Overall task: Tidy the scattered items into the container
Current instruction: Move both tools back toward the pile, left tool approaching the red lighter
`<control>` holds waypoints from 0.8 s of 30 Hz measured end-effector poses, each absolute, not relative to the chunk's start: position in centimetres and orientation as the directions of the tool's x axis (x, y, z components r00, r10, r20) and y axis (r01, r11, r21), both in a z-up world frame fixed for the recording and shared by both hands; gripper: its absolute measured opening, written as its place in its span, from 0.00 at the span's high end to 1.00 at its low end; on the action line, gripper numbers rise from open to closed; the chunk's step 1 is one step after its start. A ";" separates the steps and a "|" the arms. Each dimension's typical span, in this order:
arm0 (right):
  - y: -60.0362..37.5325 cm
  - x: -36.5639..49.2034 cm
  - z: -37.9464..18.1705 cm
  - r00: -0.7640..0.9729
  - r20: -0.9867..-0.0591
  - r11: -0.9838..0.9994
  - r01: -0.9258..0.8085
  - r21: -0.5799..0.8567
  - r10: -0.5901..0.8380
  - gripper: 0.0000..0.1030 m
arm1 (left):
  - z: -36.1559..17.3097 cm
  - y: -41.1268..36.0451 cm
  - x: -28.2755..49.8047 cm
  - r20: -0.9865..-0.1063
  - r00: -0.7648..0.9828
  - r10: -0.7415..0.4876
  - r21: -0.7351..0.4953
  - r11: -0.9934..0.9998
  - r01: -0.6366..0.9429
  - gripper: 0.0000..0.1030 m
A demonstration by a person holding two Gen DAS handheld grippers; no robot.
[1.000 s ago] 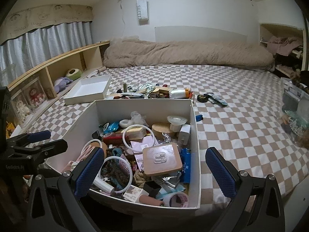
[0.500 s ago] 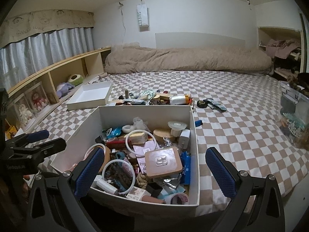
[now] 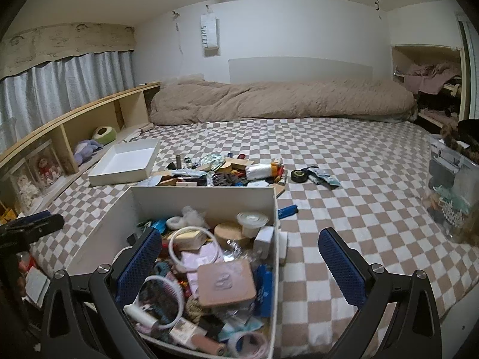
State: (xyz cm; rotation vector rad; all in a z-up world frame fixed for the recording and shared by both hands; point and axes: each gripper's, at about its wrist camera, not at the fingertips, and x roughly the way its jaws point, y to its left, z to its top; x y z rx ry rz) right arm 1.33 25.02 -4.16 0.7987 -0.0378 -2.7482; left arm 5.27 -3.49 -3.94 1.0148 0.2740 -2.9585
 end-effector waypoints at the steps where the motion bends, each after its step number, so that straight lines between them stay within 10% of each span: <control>1: 25.3 0.9 -4.1 -0.809 -0.523 -0.961 0.256 0.102 -0.270 0.00 | -3.9 -3.9 5.0 -0.607 -0.793 0.044 -0.159 -0.985 0.067 0.00; 24: 32.3 -9.9 -6.2 -0.809 -0.554 -0.978 0.123 0.170 -0.198 0.00 | -5.6 -12.9 -3.4 -0.588 -0.800 -0.118 -0.108 -0.969 0.223 0.00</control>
